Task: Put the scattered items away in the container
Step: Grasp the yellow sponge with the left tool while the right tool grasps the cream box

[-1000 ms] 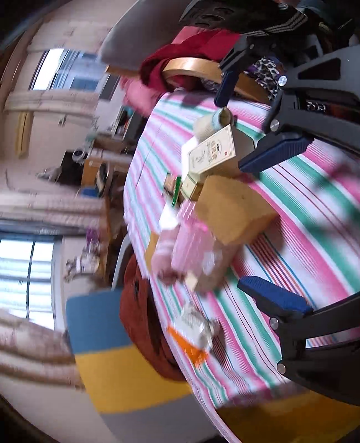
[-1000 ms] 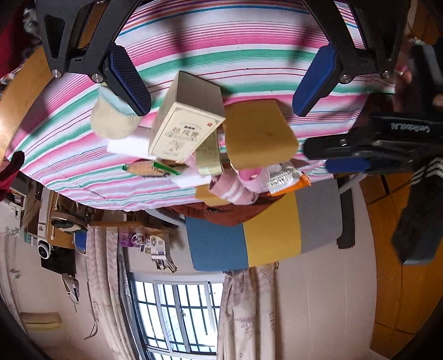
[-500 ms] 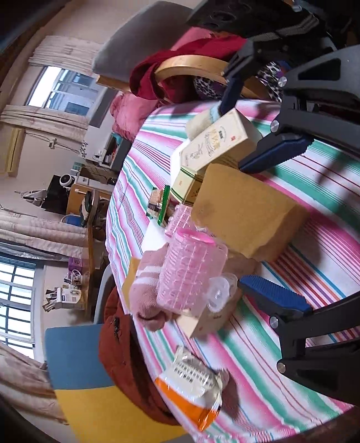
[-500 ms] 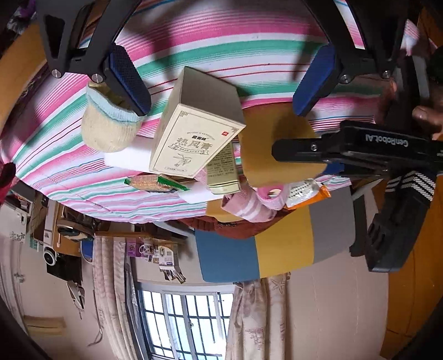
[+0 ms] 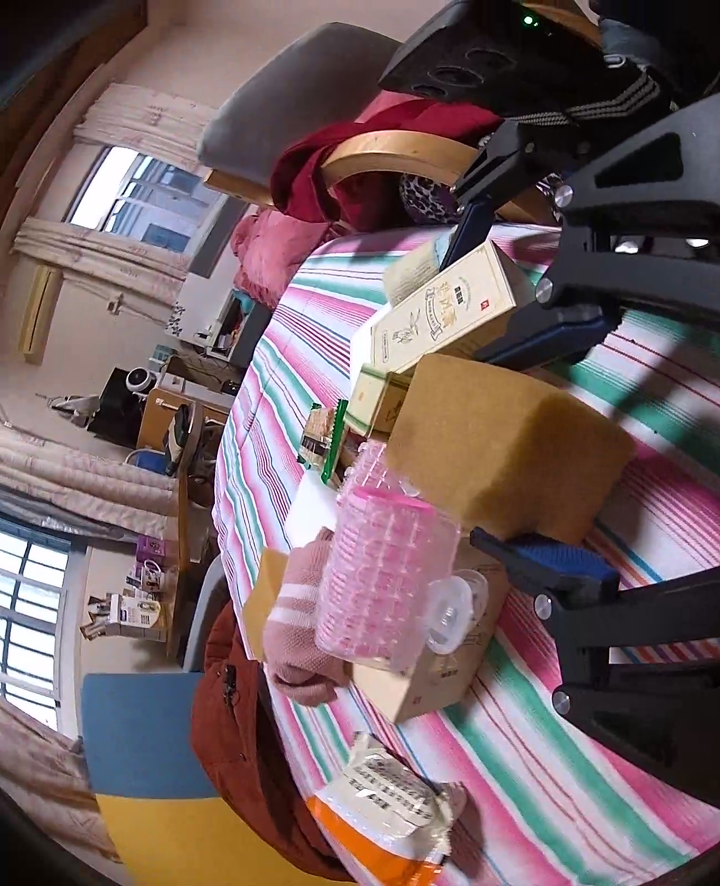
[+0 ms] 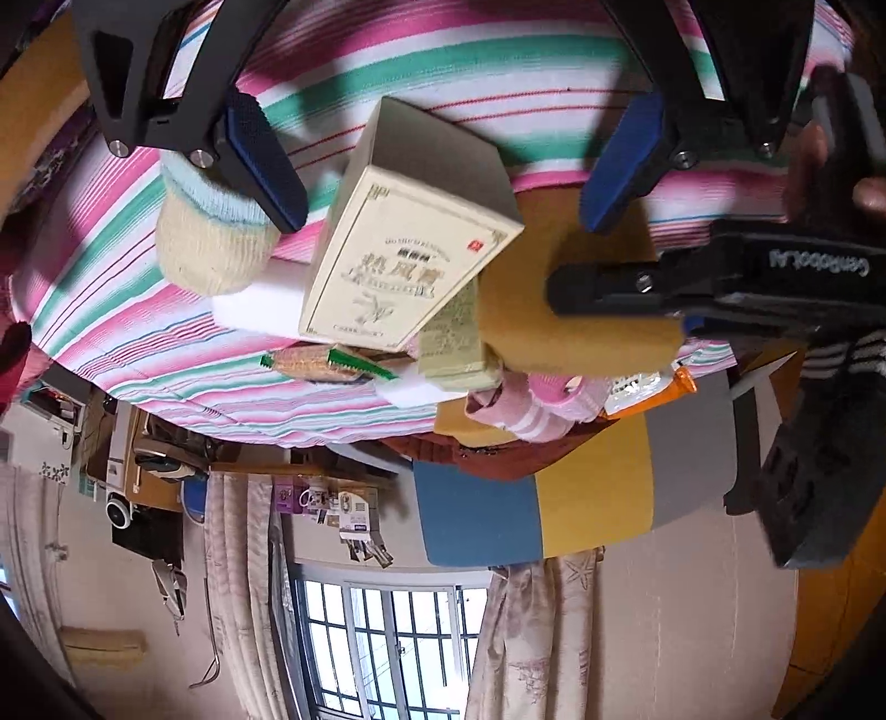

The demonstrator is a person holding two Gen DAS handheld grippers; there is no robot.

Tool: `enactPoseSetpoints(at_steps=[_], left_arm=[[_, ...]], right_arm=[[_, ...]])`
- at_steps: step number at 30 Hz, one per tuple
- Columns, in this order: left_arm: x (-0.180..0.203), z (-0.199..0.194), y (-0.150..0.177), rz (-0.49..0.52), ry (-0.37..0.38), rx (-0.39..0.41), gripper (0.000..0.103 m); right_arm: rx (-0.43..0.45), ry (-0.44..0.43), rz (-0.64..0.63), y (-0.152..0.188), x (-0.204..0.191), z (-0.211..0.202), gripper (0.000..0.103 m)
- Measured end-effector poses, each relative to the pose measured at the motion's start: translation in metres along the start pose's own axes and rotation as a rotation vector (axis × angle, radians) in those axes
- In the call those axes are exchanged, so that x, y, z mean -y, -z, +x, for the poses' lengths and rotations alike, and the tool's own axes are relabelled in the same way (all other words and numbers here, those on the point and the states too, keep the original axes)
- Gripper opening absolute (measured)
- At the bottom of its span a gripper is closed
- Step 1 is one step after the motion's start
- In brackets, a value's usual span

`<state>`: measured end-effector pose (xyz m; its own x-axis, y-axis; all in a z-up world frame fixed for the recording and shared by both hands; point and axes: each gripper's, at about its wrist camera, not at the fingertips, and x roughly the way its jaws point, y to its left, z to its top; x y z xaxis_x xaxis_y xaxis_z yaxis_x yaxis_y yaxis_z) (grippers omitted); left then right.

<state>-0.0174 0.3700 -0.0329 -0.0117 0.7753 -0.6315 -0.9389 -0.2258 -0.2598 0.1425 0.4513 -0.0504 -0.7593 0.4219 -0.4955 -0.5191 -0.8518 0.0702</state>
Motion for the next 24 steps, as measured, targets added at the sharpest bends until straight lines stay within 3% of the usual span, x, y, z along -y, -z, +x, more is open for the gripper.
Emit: enactPoseSetpoints(at_steps=[3, 5, 12, 16, 18, 21, 24], left_arm=[[-0.001, -0.007, 0.01, -0.032, -0.007, 0.009, 0.055], [0.0, -0.013, 0.017, -0.048, -0.015, 0.019, 0.054], [0.009, -0.011, 0.022, -0.025, -0.066, 0.028, 0.063], [0.004, -0.006, 0.018, -0.042, -0.06, 0.027, 0.063], [0.003, -0.004, 0.016, -0.049, -0.058, 0.027, 0.06], [0.005, -0.006, 0.018, -0.048, -0.055, 0.032, 0.056], [0.005, -0.007, 0.022, -0.063, -0.05, 0.037, 0.054]], right_arm=[[0.011, 0.026, -0.014, -0.003, 0.0, 0.002, 0.09], [0.001, 0.032, -0.018, -0.003, 0.002, 0.005, 0.071], [-0.008, 0.019, -0.005, -0.002, 0.008, 0.006, 0.069], [-0.006, 0.011, -0.003, -0.004, 0.005, 0.008, 0.085], [-0.003, 0.023, -0.019, -0.004, 0.0, 0.01, 0.086], [0.004, 0.03, -0.009, -0.003, 0.0, 0.009, 0.068], [-0.002, 0.027, -0.022, -0.002, 0.0, 0.008, 0.067]])
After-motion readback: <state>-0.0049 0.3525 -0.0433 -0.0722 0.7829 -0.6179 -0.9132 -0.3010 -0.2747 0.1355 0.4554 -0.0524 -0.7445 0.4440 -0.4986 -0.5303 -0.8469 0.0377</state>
